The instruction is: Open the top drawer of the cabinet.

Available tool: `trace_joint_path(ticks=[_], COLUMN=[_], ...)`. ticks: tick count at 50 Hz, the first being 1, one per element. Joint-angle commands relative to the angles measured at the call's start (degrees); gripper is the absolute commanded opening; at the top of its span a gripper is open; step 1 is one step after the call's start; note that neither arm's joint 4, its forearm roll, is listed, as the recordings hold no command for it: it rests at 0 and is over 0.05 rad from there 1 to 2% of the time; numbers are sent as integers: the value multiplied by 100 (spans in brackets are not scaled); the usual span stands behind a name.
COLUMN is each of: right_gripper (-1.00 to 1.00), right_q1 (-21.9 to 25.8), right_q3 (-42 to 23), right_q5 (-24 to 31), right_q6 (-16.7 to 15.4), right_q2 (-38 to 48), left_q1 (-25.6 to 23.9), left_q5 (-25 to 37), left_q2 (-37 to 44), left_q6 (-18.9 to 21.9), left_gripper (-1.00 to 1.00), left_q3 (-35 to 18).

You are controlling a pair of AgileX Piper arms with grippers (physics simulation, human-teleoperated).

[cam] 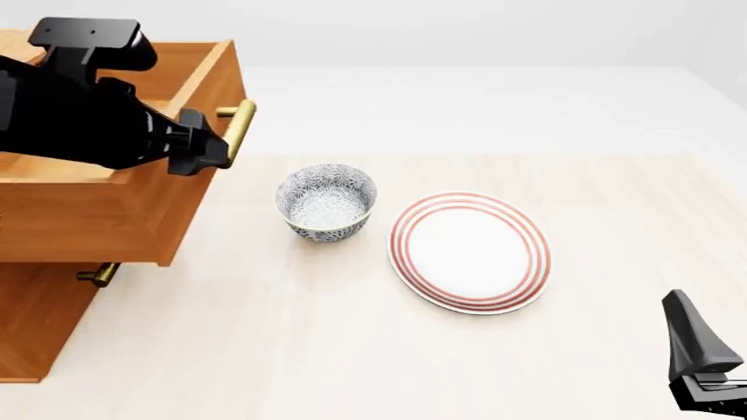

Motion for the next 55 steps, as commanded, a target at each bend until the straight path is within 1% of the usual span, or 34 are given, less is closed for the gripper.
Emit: trace_joint_path(ticks=[1,21,45,55], right_gripper=[100,100,100,100], right_q1=[0,0,0,0], right_q3=[0,0,0,0], right_q5=[0,0,1,0], right_q6=[-1,0,1,1], right_q2=[0,0,0,0], left_q1=[-122,-83,159,167], left_q5=[60,324,663,835], left_q2=[-16,-195,-400,-509], left_q6=[81,198,421,454], left_gripper=[100,100,100,100], left_q3=[-76,-272,-538,-704])
